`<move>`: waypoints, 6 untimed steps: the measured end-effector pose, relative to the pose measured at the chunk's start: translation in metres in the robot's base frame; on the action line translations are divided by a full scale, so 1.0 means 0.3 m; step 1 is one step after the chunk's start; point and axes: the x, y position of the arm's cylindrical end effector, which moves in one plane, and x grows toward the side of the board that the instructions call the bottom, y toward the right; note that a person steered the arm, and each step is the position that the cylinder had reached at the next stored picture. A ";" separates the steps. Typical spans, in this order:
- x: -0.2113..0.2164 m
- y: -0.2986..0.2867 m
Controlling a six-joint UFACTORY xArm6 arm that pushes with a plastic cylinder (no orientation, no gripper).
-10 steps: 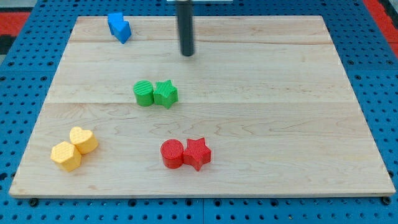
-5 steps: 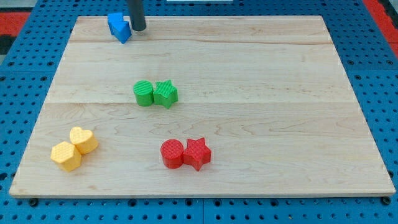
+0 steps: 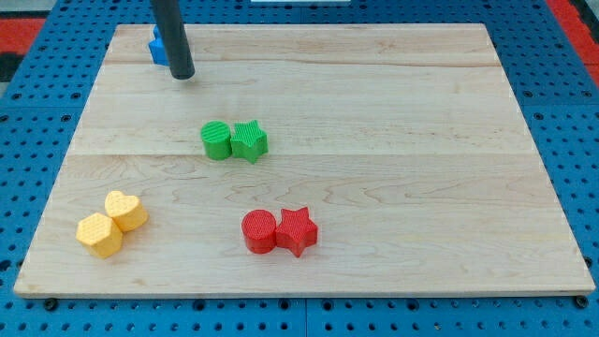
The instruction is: Slightly push the blue blocks towards the top left of the board
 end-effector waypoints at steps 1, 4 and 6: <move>-0.005 0.182; -0.086 -0.099; -0.004 -0.033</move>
